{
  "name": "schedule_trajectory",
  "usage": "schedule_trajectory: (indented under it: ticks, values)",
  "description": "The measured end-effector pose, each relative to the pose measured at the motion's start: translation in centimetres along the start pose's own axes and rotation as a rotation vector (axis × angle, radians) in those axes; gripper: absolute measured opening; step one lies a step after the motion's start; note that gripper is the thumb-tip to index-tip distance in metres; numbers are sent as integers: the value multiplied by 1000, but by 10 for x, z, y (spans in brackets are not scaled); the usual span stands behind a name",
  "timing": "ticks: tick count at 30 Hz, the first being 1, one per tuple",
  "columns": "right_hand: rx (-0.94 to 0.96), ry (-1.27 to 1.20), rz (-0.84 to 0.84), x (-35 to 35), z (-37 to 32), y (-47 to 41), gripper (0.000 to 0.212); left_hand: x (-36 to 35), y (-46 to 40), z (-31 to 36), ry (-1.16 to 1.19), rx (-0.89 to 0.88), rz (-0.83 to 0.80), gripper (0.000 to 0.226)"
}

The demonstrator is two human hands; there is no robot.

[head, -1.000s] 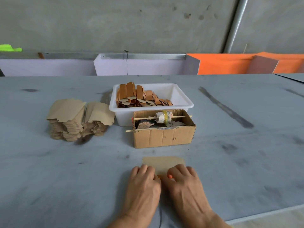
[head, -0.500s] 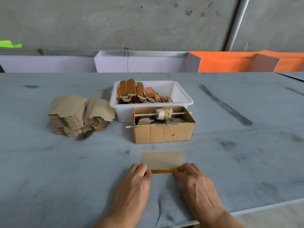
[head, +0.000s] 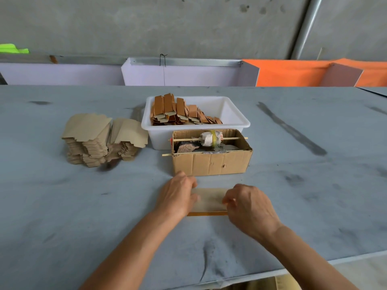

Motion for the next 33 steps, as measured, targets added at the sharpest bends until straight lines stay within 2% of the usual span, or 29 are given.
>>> schedule_trajectory:
  ticks: [3, 9, 15, 19, 25, 29, 33]
  values:
    - [6, -18, 31, 0, 3, -19, 29, -1, -5, -6, 28, 63, -56, 32]
    - [149, 76, -165, -20, -7, -45, 34, 3, -8, -9, 55, 98, -82, 26]
    - [183, 98, -213, -25, -12, -49, 26, 1, -8, -8, 72, 92, -105, 18]
    - [189, 92, -226, -26, -13, -47, 24, 2, -8, -4, 72, 75, -133, 24]
    - [183, -82, -259, -23, -11, -49, 21, -4, -11, -7, 258, 136, -246, 42]
    - [207, -92, -317, -22, -13, -55, 26, -5, -13, -3, 232, 91, -241, 28]
    - [235, -163, -277, -13, -14, -56, 20, 1, -14, -4, 232, 65, -159, 21]
Point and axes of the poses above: each hand's wrist, its own y-axis away from the middle knuckle, its own x-axis out of the back of the hand, z = x × y, the point moved 9 cm from there along -y, towards the middle knuckle, and after that the axes turned 1 degree about x, right-handed, at the moved point
